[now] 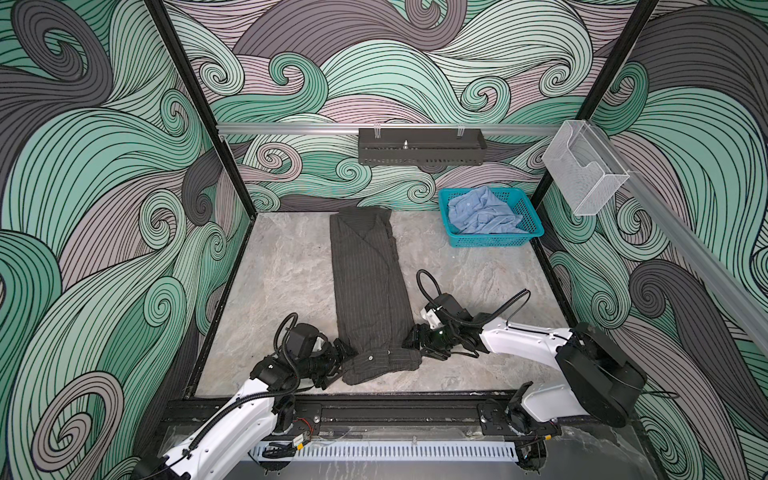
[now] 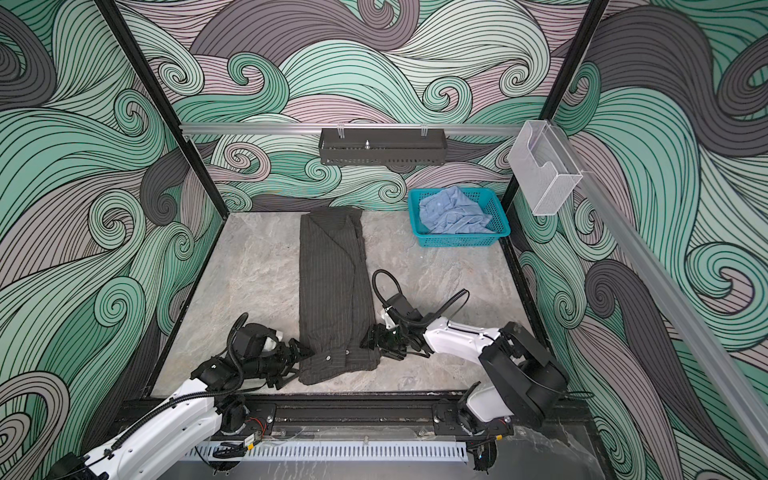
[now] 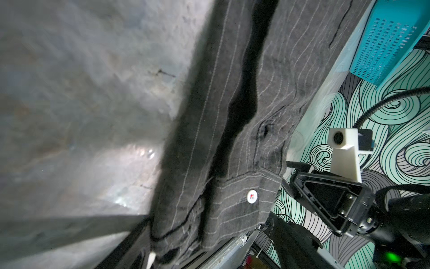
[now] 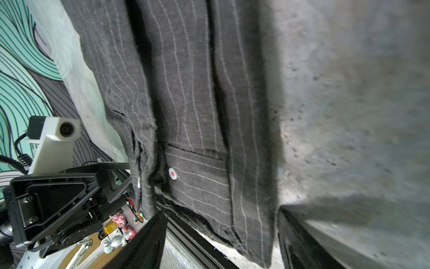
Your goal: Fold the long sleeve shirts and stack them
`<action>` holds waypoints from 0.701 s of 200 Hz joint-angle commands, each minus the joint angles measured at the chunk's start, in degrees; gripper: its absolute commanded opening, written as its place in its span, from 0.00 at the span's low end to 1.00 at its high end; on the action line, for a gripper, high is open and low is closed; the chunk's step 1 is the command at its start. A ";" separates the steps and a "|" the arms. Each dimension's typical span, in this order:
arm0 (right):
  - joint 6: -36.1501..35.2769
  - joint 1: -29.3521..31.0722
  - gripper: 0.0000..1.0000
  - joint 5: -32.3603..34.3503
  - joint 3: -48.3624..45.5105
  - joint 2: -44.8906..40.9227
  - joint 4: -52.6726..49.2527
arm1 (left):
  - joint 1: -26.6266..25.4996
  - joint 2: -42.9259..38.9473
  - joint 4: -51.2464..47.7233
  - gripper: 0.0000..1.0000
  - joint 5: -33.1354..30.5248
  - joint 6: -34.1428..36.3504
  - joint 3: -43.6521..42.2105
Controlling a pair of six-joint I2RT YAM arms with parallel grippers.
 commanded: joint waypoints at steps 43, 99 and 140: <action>3.04 2.87 0.73 -1.94 -0.66 5.95 6.85 | -2.31 9.39 4.51 0.66 -3.32 -1.98 -4.23; 2.54 4.92 0.63 -3.81 0.49 7.25 9.21 | -3.15 12.34 9.75 0.47 -3.08 -1.27 -2.84; 3.04 5.16 0.34 -3.89 -0.01 5.89 8.43 | -3.76 12.67 10.54 0.14 -2.11 -0.51 -1.53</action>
